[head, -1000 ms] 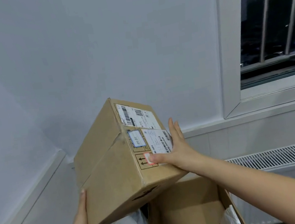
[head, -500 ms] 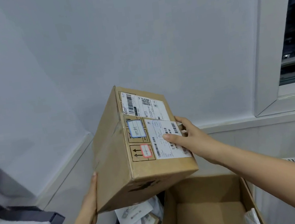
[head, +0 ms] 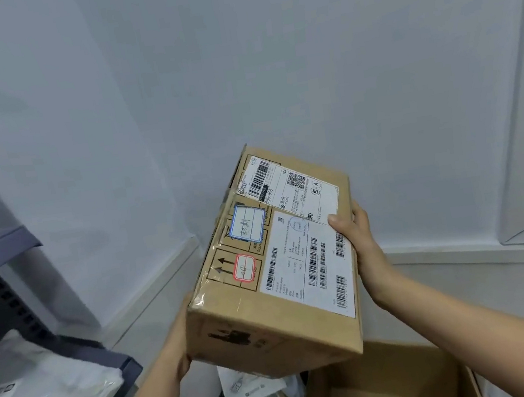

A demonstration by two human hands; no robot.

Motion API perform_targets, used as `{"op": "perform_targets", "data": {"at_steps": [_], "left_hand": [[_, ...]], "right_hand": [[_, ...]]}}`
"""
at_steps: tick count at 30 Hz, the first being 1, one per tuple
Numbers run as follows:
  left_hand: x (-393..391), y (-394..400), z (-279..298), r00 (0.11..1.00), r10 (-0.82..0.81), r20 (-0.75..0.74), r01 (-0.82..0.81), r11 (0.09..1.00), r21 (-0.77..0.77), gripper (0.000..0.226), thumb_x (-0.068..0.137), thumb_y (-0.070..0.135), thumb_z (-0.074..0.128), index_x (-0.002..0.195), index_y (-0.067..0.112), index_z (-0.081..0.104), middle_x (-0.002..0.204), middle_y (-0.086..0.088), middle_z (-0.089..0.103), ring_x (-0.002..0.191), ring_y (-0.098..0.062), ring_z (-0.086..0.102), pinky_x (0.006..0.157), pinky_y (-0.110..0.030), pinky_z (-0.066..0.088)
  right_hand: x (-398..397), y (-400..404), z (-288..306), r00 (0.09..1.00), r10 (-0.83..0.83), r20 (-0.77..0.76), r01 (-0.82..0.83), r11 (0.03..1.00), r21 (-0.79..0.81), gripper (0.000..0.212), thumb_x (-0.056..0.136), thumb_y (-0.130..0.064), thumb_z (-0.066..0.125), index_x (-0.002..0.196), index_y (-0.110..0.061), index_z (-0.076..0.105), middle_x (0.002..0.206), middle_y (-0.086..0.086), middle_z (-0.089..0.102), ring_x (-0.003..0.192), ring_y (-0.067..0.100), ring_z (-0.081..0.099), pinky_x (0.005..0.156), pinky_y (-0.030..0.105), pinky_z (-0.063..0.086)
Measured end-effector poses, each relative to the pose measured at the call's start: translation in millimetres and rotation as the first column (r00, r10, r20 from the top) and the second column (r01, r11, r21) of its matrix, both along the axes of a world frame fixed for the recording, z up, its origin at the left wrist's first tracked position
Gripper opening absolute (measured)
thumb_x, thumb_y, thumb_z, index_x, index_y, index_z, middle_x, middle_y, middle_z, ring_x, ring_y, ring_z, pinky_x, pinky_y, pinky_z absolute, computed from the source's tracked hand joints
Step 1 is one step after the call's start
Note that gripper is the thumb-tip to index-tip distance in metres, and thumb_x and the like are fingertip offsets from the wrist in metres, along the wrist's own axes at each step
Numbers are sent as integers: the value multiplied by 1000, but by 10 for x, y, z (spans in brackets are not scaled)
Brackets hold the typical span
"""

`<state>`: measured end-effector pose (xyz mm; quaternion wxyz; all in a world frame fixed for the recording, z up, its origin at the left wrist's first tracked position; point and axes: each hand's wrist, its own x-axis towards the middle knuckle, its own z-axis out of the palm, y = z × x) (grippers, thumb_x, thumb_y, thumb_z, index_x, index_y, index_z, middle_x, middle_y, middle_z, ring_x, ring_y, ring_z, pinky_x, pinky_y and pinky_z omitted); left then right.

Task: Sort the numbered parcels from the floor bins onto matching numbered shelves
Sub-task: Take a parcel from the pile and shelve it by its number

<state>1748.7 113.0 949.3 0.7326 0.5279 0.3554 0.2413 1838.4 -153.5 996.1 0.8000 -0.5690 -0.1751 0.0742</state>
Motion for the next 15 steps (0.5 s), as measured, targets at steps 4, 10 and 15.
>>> {"op": "perform_targets", "data": {"at_steps": [4,10,15], "left_hand": [[94,59,91,998,26,56,-21,996,-83,44,100,44,42,107,5,62,61,-12,61,69,-23,52,69,-32,42],[268,162,75,919,331,212,-214,874,-436,59,69,65,56,98,14,61,86,-2,61,84,-22,58,64,-27,42],[344,-171,331,932,230,281,-132,935,-328,36,87,47,48,66,20,58,59,3,60,63,-17,54,61,-27,41]], "right_hand": [[110,60,50,997,72,-4,-67,945,319,97,62,-53,77,145,-26,35,133,11,59,120,36,58,98,56,46],[195,109,124,986,68,-154,6,900,437,102,54,-54,78,140,-12,43,134,23,56,124,46,51,102,57,43],[137,169,135,999,-43,4,38,901,433,89,63,-47,72,143,-24,39,138,14,54,126,39,50,104,63,38]]}}
